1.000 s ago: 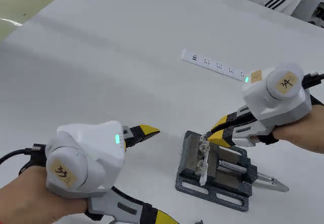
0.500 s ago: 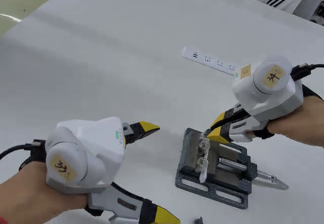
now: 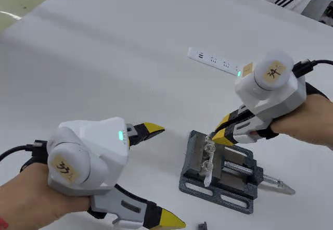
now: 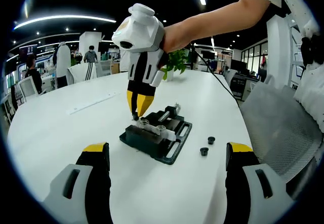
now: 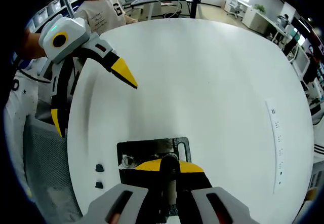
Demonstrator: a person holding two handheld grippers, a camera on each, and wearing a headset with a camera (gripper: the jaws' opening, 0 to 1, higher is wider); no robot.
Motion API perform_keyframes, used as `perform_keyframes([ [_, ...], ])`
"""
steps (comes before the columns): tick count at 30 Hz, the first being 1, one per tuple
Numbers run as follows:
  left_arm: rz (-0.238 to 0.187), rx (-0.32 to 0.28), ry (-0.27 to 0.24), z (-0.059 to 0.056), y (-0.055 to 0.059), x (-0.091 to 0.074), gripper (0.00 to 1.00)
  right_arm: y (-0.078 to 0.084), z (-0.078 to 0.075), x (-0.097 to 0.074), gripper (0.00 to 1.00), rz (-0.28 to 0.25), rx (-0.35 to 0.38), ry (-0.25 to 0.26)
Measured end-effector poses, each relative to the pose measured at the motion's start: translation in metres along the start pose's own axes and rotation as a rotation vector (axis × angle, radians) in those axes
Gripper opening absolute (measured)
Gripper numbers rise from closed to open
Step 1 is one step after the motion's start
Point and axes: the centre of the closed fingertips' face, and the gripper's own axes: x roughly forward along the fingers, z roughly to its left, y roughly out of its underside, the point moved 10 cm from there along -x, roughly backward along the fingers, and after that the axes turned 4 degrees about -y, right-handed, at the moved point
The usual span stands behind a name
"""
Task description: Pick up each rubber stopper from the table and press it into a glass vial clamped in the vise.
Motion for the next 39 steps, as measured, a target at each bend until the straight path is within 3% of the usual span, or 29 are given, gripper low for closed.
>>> perform_keyframes([
  [27, 0.007, 0.007, 0.0, 0.003, 0.0, -0.001, 0.95, 0.004, -0.002, 0.002, 0.09, -0.023, -0.021, 0.003],
  [39, 0.019, 0.008, 0.0, 0.005, 0.002, -0.003, 0.95, 0.009, -0.003, -0.013, 0.08, -0.062, -0.038, 0.047],
])
